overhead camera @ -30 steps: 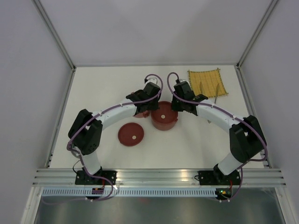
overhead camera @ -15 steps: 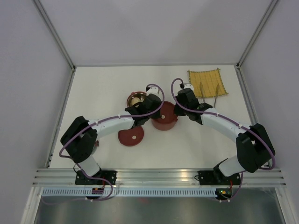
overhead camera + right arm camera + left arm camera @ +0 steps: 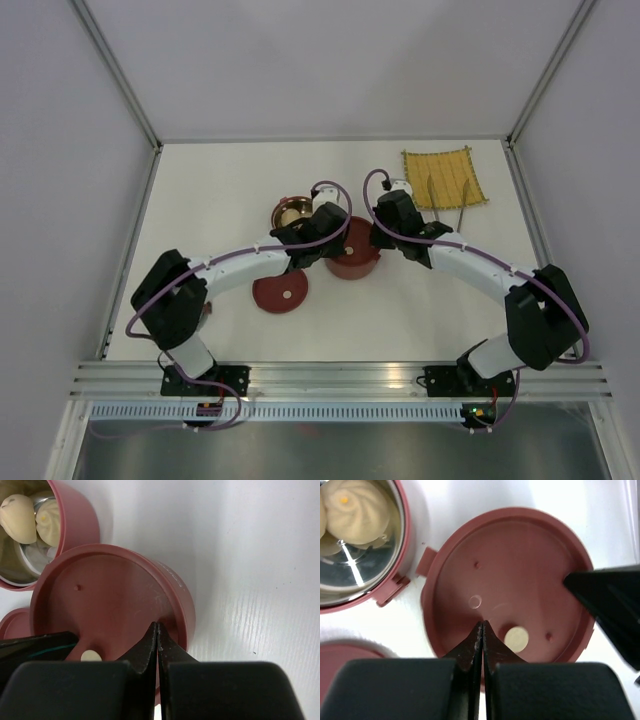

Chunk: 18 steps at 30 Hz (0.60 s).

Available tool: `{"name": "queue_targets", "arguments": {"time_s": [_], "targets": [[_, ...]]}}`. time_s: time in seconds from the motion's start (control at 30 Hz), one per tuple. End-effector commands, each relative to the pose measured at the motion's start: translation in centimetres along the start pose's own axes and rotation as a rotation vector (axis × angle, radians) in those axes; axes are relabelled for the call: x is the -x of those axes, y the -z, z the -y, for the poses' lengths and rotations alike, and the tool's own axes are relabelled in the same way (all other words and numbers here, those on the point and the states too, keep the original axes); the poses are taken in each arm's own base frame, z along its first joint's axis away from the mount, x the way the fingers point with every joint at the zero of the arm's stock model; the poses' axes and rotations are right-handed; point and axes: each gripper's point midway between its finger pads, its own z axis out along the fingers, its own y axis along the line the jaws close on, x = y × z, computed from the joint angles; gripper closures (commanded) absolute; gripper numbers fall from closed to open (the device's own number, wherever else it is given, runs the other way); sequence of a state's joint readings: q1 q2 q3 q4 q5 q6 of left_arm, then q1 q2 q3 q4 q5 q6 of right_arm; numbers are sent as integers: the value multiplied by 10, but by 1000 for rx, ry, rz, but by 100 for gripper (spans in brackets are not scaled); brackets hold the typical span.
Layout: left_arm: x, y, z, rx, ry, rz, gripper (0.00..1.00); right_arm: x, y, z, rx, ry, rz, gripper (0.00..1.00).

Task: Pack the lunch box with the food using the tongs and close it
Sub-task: Close the box lid on the packing box.

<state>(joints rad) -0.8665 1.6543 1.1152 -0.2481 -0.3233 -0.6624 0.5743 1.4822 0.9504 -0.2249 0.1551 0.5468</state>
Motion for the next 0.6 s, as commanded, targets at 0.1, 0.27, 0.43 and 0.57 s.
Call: {"name": "queue_targets", "arguments": {"time_s": [0.1,0.27,0.43,0.57], "targets": [[-95,-16,-59,232,-110,-336,98,-19,-12,-1,-15,69,-114,100],[-104,-12,-71,260,-68,-372,98,-19,-31,-3,-32,91,-141,100],[-102,-10,-91,285,-21,-390,98,-40,-43,-1,-30,105,-224,100],[-101,-10,-91,275,-26,-397,98,-53,-42,8,-55,99,-253,100]]}}
